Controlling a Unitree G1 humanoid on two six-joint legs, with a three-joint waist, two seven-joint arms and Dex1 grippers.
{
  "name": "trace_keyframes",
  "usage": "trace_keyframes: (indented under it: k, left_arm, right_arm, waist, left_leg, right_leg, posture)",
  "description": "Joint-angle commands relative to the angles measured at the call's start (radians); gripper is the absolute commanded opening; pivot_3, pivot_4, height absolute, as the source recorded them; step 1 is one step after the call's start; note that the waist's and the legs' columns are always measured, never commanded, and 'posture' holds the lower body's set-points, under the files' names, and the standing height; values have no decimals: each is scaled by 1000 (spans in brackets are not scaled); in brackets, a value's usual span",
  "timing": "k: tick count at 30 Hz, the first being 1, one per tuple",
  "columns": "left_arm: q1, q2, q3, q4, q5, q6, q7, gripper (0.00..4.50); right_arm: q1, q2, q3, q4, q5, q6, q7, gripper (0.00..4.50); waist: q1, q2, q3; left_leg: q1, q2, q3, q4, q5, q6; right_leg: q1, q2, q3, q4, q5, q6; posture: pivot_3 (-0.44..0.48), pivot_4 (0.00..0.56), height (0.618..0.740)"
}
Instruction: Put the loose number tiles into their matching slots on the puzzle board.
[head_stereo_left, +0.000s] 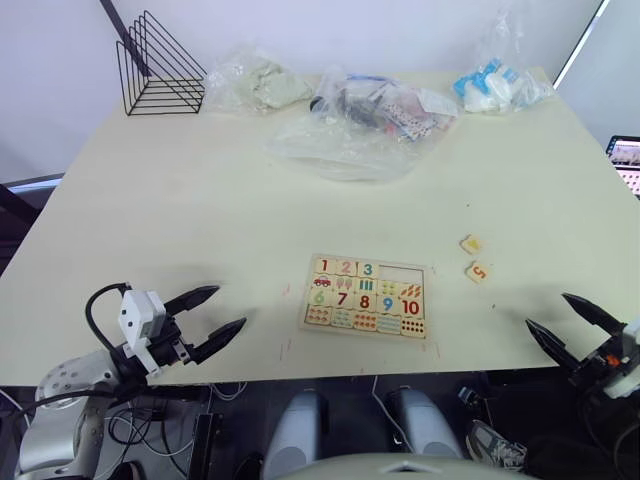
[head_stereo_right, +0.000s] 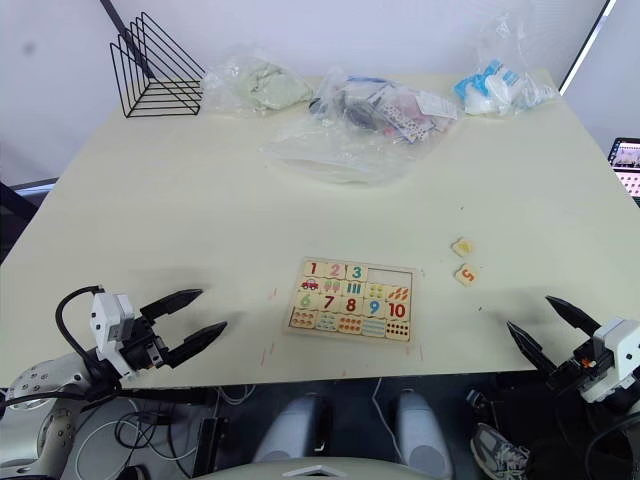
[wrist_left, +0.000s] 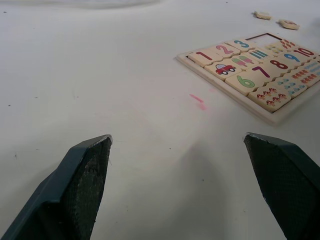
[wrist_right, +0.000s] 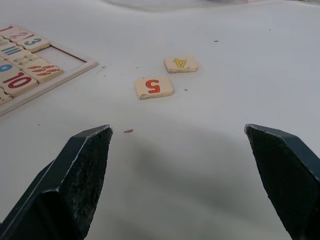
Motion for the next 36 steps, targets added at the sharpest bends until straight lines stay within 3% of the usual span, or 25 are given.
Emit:
trace_keyframes:
  k: [1, 17, 27, 36]
  left_arm:
    - [3, 2, 25, -24, -12, -18, -10, 4500]
    - [-62, 31, 7, 16, -13, -36, -85, 4500]
    - [-220, 80, -52, 117, -10, -54, -256, 4500]
    - [-310, 95, -84, 171, -4, -75, -344, 4500]
  right_arm:
    - [-1, -2, -18, -2, 13, -23, 0, 4443]
    - [-97, -29, 19, -26, -13, 27, -57, 4443]
    - [-336, -159, 157, -96, -71, 371, -225, 4443]
    - [-562, -239, 291, -49, -112, 626, -265, 4443]
  waist:
    - [0, 0, 0]
    - [0, 0, 0]
    - [-1, 0, 0]
    - [-4, 0, 0]
  left_leg:
    - [0, 0, 0, 0, 0, 0]
    - [0, 0, 2, 0, 0, 0]
    - [0, -1, 5, 0, 0, 0]
    - [-2, -2, 3, 1, 0, 0]
  right_leg:
    - [0, 0, 0, 0, 0, 0]
    - [0, 0, 0, 0, 0, 0]
    - [0, 0, 0, 0, 0, 0]
    - [-1, 0, -1, 0, 0, 0]
  posture:
    - [0, 150, 740]
    - [0, 150, 740]
    - [0, 150, 740]
    - [0, 150, 740]
